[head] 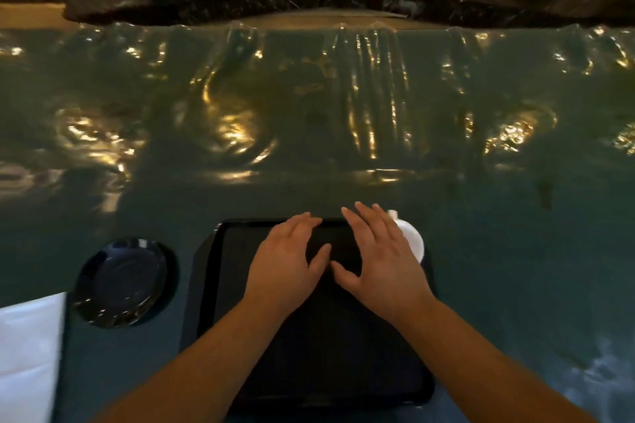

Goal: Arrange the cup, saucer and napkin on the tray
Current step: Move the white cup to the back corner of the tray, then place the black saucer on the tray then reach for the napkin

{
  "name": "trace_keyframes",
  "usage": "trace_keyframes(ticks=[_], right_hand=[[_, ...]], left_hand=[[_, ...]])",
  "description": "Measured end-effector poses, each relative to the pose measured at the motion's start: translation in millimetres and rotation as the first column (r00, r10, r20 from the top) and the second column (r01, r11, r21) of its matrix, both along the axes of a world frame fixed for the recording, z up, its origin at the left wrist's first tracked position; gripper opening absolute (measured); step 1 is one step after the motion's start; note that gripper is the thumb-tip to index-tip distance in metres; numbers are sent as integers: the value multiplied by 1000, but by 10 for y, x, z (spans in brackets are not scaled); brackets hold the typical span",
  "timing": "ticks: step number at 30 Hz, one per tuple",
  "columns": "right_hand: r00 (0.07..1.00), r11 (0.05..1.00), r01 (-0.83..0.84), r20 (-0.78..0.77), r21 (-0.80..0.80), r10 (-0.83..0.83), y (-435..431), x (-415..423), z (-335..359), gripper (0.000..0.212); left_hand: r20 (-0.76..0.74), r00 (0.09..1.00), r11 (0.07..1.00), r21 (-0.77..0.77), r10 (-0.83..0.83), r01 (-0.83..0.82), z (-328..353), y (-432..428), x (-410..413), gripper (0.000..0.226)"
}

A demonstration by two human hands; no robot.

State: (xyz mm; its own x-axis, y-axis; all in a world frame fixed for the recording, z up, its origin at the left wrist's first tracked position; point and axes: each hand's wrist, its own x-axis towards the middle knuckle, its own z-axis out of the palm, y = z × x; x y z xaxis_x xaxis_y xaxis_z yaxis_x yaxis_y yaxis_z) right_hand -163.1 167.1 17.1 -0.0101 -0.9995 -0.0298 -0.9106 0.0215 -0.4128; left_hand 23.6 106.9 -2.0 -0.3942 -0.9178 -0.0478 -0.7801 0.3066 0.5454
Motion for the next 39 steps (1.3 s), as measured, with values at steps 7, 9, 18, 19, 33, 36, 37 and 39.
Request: trace_keyframes(ticks=[7,9,18,19,33,36,37,39], right_hand=[[971,973,-226,92,39,222,-451,1364,-110,87],[955,960,-272,139,62,261,-526,1716,-146,87],[927,949,-281,295,140,231,-804,2749,-203,80],[926,947,-282,301,154,227,-820,2811,-212,79],[879,969,16,459,245,-130,-728,2814,-122,76],[888,967,109,413,232,-200,-569,2375,-67,71],[887,961,146,399,237,-233,-494,2216,-65,69],[883,948,207,370,243,-288,-352,1925,-79,64]], left_hand=[[105,927,932,-26,361,-361,-24,6,1651,55],[102,887,893,-45,450,-448,-15,34,2048,55],[130,759,756,77,639,-650,-69,67,3099,53],[123,756,750,98,643,-654,-92,47,3151,51],[-92,748,750,180,657,-637,34,104,2930,68],[-145,804,813,203,577,-546,114,149,2519,67],[-151,823,830,218,548,-513,117,163,2357,68],[-147,860,861,237,489,-449,92,198,2053,69]])
